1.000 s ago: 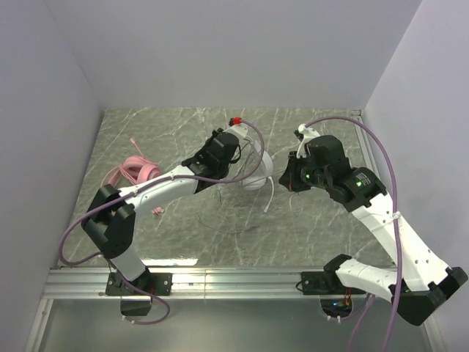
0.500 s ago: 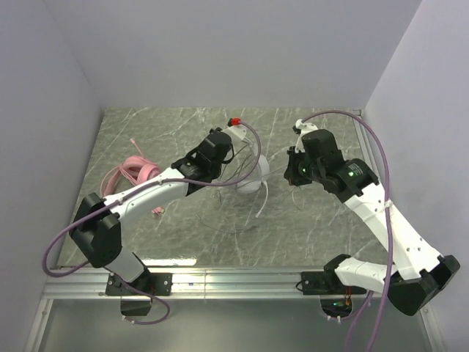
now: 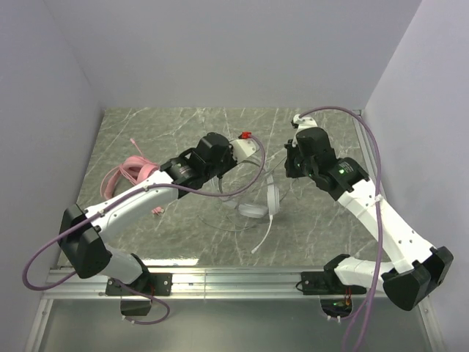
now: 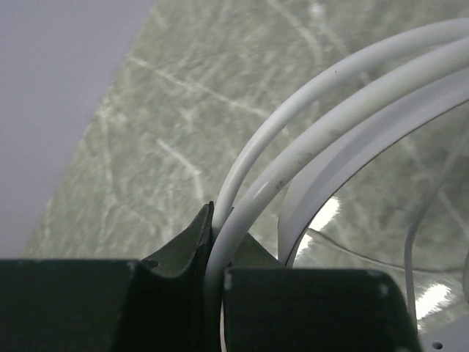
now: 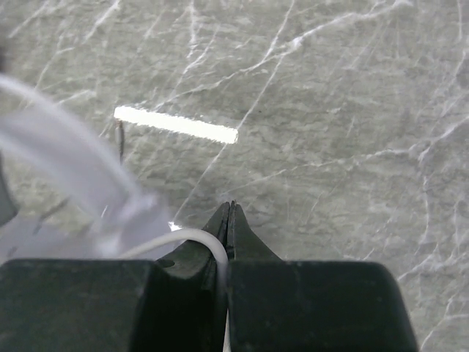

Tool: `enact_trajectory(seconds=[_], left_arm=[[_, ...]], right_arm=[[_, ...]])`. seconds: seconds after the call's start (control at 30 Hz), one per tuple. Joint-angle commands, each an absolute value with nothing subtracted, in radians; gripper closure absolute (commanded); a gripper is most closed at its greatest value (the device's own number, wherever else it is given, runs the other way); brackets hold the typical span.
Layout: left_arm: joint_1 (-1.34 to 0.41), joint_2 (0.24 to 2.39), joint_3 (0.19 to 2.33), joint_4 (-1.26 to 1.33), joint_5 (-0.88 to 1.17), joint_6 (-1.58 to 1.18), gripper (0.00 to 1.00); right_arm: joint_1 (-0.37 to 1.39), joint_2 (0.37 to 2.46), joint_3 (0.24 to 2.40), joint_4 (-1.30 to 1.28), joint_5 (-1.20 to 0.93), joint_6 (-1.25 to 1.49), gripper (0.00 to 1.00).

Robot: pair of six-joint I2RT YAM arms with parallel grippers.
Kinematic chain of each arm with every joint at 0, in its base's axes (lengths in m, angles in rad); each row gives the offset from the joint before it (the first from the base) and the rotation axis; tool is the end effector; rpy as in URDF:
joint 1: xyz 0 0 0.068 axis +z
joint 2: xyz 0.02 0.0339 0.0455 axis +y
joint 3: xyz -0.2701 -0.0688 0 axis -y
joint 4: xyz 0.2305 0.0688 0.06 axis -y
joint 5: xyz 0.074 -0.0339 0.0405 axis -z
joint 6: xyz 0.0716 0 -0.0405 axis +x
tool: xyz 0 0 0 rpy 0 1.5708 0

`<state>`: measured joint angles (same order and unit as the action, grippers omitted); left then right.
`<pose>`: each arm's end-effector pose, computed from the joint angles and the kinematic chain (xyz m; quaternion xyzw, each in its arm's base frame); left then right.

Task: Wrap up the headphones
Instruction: Wrap the headphone cable with the right arm

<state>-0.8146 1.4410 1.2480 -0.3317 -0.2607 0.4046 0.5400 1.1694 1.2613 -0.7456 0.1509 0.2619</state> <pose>0.2513 -0.2395 0.3243 0.4386 0.7414 0.0094 0.5078 0.2229 0.1211 0.3550 -0.0909 0.8901 0.1100 0.4328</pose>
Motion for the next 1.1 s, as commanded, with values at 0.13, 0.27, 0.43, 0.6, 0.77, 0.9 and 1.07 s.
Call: enact_trajectory(seconds=[0.13,0.27,0.43,0.6,0.77,0.9,1.07], left_arm=[[-0.824,1.378,1.322,-0.629,0.020,0.303,1.00],[-0.821,1.286,1.275,-0.629,0.118,0.226,1.00],[-0.808,1.142,1.232,-0.574,0.305,0.096,1.00],[-0.802,1.106,1.270,-0.545,0.402,-0.073,1.00],[-0.801,1.166,1.419,-0.618,0.402,-0.257,1.00],[-0.801,1.219,1.509,-0.641,0.486,-0.342,1.00],[-0.801,1.269,1.621,-0.634,0.506,-0.426,1.00]], right_arm=[[0.486,1.167,1.141,-0.425,0.295,0.244,1.00],[0.466,1.164,1.068,-0.313,0.273,0.250,0.99],[0.457,1.155,0.979,-0.215,0.209,0.268,0.96],[0.453,1.132,0.882,-0.086,0.147,0.297,0.92],[0.451,1.147,0.821,-0.003,0.066,0.324,0.96],[0.448,1.175,0.764,0.116,0.003,0.344,0.96],[0.451,1.209,0.710,0.260,-0.086,0.380,0.94]])
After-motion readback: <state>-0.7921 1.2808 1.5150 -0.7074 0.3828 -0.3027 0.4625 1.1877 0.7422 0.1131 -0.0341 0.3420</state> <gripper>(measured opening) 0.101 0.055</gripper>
